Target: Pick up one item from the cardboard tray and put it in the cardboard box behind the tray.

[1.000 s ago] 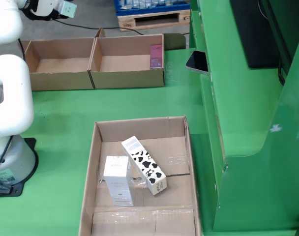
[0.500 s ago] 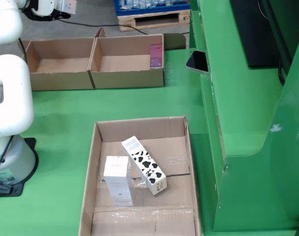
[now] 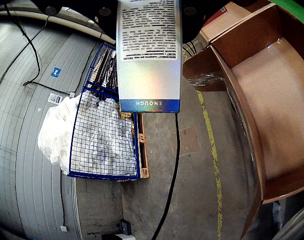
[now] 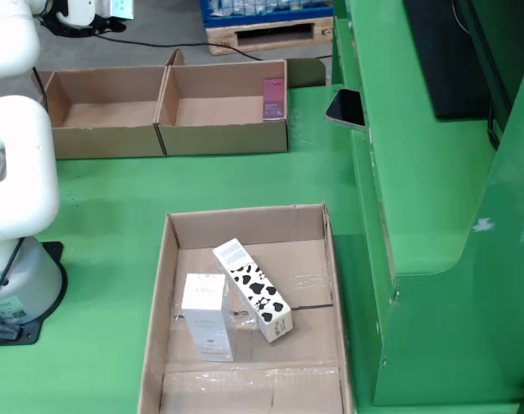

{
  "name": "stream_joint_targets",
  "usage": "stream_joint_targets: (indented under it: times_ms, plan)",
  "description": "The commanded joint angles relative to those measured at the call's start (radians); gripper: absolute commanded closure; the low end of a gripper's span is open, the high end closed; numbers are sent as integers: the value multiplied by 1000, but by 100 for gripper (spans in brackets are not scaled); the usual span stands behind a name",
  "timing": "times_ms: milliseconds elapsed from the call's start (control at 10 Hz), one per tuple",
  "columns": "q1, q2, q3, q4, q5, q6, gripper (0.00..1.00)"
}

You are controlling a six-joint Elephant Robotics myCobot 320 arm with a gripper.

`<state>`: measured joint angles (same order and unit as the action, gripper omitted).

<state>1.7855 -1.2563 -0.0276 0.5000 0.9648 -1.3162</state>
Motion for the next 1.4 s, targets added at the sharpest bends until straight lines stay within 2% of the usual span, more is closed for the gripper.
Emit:
stream_joint_targets:
  times_ms: [0,500,1300]
  plan:
    - [5,26,28,12,-11,-61,100]
    - [5,27,28,12,-11,-116,100]
    - [5,27,28,12,-11,-144,100]
